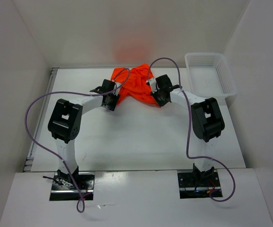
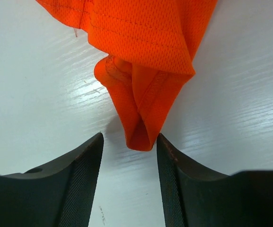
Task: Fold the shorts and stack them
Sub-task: Flatten the shorts out
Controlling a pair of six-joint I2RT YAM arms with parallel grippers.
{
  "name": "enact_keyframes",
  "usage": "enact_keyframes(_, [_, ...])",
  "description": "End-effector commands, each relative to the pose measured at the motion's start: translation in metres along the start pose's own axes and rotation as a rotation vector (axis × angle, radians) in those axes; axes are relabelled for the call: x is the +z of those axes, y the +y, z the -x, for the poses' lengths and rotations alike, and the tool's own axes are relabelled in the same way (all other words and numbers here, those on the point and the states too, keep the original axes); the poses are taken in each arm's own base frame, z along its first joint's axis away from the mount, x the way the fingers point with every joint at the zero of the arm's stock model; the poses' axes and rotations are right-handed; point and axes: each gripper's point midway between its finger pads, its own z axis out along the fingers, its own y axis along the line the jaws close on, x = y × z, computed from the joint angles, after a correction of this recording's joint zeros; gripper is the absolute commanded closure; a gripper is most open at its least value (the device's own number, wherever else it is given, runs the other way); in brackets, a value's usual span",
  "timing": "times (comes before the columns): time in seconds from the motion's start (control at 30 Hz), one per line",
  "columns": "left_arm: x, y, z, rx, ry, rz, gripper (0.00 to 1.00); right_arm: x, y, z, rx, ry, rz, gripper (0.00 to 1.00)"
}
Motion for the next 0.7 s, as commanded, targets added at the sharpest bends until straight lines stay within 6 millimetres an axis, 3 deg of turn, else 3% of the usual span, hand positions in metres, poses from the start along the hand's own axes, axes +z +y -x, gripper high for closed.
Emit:
enact_keyframes(0.0, [0.002,-0.011,-0.022,0.004,0.089,-0.078,0.43,-0.022,-0.012,0.022,-0.008,-0.075,-0.038,1.0])
enact_keyframes(0.2, [0.007,-0.018,0.002,0.0,0.042,-0.118,0.33,-0.021,-0.011,0.018,-0.008,-0.066,-0.035,1.0])
enact_keyframes(0.3, [0.008,-0.022,-0.005,0.0,0.068,-0.138,0.35,-0.02,-0.01,0.014,-0.008,-0.057,-0.032,1.0])
enact_keyframes(0.43, [0.017,-0.027,-0.012,0.0,0.089,-0.161,0.63,-0.02,-0.01,0.014,-0.017,-0.057,-0.032,1.0])
enact_keyframes(0.47, [0.017,-0.023,-0.012,-0.008,0.09,-0.157,0.74,-0.02,-0.012,0.015,-0.017,-0.063,-0.044,1.0])
enact_keyframes(0.5, [0.019,-0.024,-0.009,-0.009,0.086,-0.165,0.97,-0.02,-0.013,0.016,-0.026,-0.063,-0.044,1.0])
enact_keyframes(0.6, [0.007,-0.023,0.025,-0.021,0.029,-0.203,1.0,-0.027,-0.027,0.04,-0.036,-0.111,-0.096,1.0])
enact_keyframes(0.67, [-0.016,-0.005,0.064,-0.057,-0.058,-0.233,1.0,-0.044,-0.051,0.073,-0.07,-0.182,-0.195,1.0])
